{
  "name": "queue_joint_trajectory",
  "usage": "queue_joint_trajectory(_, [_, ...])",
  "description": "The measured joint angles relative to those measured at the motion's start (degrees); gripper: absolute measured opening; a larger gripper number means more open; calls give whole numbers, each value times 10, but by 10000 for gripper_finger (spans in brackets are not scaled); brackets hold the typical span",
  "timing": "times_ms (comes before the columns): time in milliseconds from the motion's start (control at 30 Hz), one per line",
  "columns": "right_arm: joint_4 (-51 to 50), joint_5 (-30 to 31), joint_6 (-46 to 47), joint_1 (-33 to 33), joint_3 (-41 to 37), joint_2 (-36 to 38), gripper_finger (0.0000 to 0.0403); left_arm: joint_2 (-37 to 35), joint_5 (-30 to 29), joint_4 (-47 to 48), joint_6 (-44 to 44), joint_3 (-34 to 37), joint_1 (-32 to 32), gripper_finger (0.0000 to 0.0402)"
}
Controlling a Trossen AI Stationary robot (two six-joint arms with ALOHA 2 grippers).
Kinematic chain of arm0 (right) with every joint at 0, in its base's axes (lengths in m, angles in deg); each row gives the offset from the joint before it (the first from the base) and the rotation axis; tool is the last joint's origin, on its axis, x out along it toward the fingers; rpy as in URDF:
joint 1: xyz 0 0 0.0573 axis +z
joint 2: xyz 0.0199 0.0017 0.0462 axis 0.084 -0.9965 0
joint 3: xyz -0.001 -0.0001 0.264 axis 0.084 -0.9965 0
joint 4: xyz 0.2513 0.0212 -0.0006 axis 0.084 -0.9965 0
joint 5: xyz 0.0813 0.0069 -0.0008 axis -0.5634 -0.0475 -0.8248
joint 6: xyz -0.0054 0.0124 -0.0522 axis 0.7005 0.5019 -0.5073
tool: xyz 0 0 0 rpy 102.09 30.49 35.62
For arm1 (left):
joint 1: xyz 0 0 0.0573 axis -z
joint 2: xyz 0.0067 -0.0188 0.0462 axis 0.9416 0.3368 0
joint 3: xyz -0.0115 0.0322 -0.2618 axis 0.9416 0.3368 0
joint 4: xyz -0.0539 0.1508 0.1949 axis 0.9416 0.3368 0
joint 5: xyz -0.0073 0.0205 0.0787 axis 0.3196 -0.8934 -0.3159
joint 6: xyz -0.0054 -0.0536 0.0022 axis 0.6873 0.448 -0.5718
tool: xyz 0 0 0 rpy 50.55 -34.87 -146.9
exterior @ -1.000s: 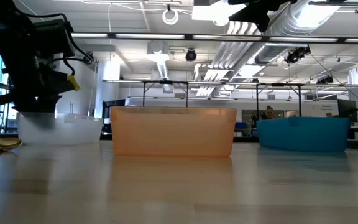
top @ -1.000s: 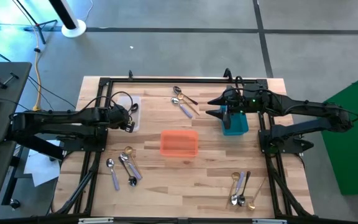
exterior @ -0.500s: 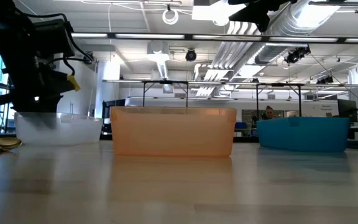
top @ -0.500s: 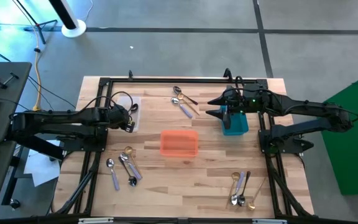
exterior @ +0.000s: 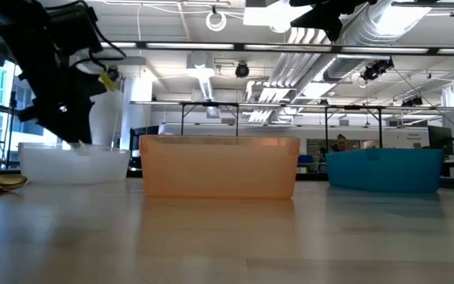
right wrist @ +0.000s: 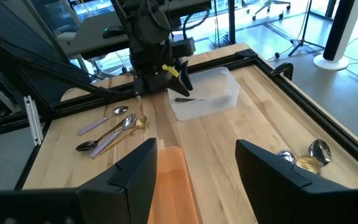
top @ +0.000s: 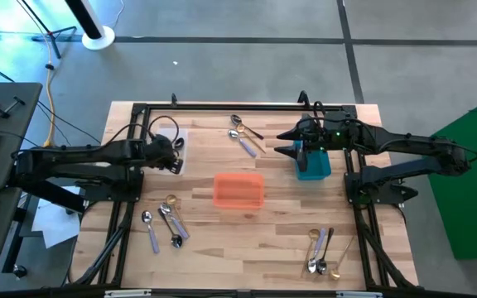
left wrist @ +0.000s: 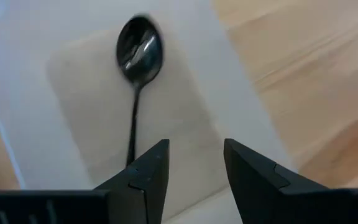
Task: Sort silverware by color (type)
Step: Put the right black spoon into the white bin
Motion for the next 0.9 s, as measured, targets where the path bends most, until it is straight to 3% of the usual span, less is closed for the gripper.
queue_joint_trajectory(333, [0, 0, 0, 0, 0, 0, 201, -41, -30, 4, -123, -134, 0, 145])
queue_joint_trajectory(567, [0, 0, 0, 0, 0, 0, 201, -101, -31, -70, -238, -203, 0, 145])
queue_joint_trajectory(733, [0, 0, 1, 0, 0, 0, 201, -138, 18, -173, -295, -203, 0, 145])
queue_joint_trajectory(900, [0, 0, 1, 0, 0, 0, 201, -147, 135, -241, -340, -199, 0, 145])
